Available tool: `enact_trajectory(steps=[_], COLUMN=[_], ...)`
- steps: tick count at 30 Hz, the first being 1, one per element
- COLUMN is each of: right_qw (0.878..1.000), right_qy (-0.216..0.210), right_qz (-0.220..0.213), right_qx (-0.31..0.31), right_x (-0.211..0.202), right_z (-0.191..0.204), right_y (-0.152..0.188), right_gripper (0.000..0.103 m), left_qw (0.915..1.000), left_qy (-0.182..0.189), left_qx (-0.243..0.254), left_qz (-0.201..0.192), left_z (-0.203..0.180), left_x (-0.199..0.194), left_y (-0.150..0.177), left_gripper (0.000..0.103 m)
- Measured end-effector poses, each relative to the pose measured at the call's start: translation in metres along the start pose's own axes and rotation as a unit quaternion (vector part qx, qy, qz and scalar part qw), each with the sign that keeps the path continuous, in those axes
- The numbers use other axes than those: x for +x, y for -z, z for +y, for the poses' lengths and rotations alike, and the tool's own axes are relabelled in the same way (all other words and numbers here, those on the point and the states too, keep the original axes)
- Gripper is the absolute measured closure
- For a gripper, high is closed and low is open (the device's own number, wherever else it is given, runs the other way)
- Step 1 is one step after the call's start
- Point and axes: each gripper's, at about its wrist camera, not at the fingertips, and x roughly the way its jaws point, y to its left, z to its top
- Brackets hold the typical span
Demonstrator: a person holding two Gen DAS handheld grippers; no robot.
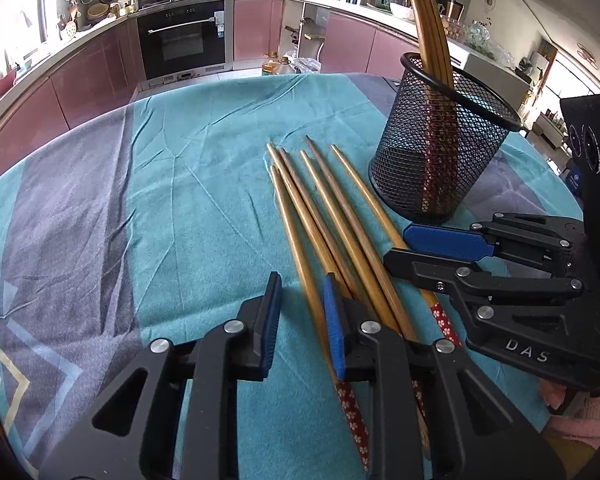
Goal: Organize utensils
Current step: 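Open and withdraw the left tool to the pile while the right tool does the same, then grasp another chopstick with the left tool while the right tool grasps one too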
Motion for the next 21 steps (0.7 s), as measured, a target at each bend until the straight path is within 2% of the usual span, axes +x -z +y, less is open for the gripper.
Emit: enact_trajectory(steps=[2,7,11,21], right_qw=[1.0,0.999,0.998,0.997], right_qy=[0.001,-0.017,-0.028,-0.055], right_qz=[-0.002,-0.005,-0.009,-0.026], right_qx=[0.007,0.038,0.059,0.055], right_x=[0.0,-0.001,-0.005,-0.025], right_z=[-0.003,-0.015,-0.021,-0.019], right_y=[0.0,0.001,0.004,0.007], right_gripper=[0.089,0.095,0.096,0.097], left_qw=[1.0,0.9997,0.9993,0.9982], left_qy=[-0.001,0.005,0.009,0.024], left_qx=[-0.003,-0.023,-0.036,-0.049], left_qz=[-0.001,-0.004,-0.008,-0.026], left_z=[0.0,0.003,0.007,0.013], left_x=[0.001,0.002,-0.001,-0.022], left_y=[-0.001,0.001,0.003,0.007], left_gripper=[0.084,0.093,0.095,0.095])
